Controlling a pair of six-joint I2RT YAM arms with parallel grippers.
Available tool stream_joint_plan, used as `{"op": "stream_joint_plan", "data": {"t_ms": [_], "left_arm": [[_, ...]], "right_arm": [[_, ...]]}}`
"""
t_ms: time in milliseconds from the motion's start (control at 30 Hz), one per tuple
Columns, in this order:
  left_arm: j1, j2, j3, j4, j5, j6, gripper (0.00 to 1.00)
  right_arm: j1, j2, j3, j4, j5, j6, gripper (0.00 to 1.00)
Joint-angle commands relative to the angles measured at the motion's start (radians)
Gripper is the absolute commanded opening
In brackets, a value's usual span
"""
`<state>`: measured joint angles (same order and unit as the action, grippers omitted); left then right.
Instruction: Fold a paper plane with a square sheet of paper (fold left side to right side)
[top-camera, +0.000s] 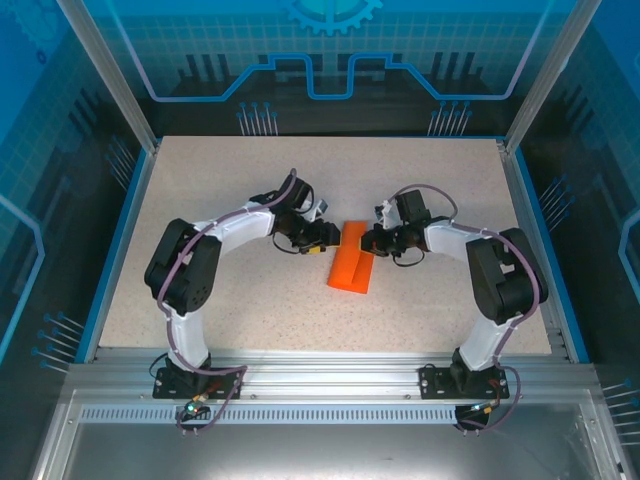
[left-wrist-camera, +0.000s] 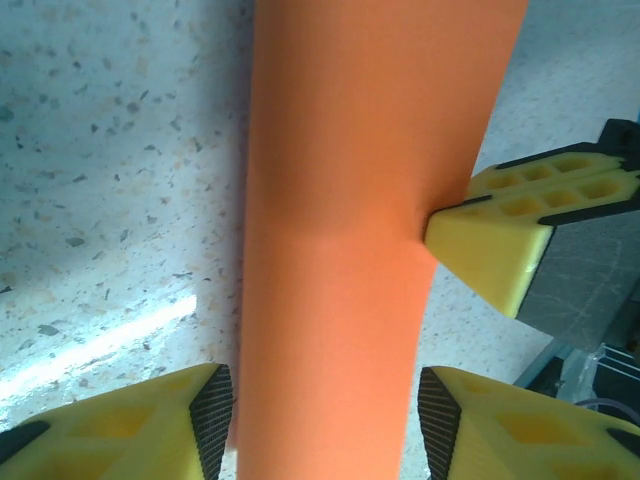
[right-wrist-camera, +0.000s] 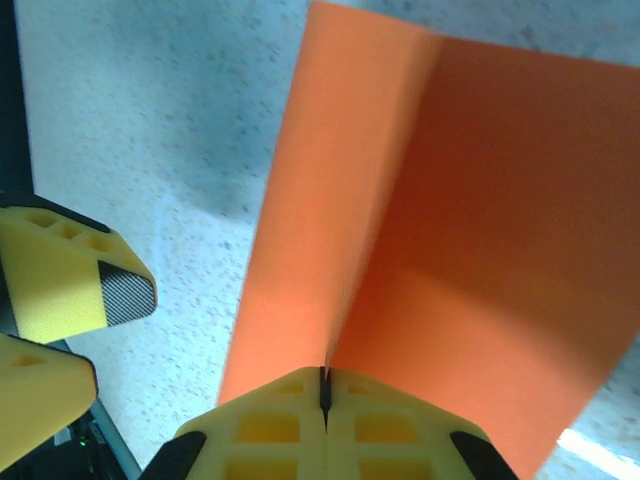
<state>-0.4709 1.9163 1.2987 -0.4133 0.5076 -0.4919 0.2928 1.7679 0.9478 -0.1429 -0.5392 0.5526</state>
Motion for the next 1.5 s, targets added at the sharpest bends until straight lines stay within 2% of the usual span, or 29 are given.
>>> {"op": "stream_joint_plan", "data": {"t_ms": [0, 333, 633, 933, 1067, 1233, 1467], "left_arm": [[-0.019, 0.049, 0.028, -0.053, -0.032, 0.006, 0.57], [-0.041, 0.149, 0.127, -0.093, -0.045, 0.007, 0.59], [-0.07, 0.194, 0.168, -0.126, -0.073, 0.013, 0.55], [-0.094, 0.225, 0.215, -0.166, -0.1, 0.017, 0.54], [-0.103, 0.228, 0.23, -0.175, -0.101, 0.016, 0.54], [-0.113, 0.24, 0.255, -0.193, -0.113, 0.016, 0.54], [-0.121, 0.255, 0.274, -0.208, -0.133, -0.006, 0.55]], "right_arm": [[-0.019, 0.02, 0.021, -0.078, 0.02, -0.055, 0.04], [-0.031, 0.036, 0.012, -0.074, 0.019, -0.064, 0.07], [-0.036, 0.036, 0.027, -0.096, 0.042, -0.078, 0.12], [-0.086, -0.074, -0.021, -0.136, 0.096, -0.11, 0.34], [-0.116, -0.131, -0.054, -0.153, 0.141, -0.117, 0.41], [-0.136, -0.168, -0.063, -0.193, 0.191, -0.14, 0.43], [-0.148, -0.188, -0.107, -0.198, 0.199, -0.146, 0.45]]}}
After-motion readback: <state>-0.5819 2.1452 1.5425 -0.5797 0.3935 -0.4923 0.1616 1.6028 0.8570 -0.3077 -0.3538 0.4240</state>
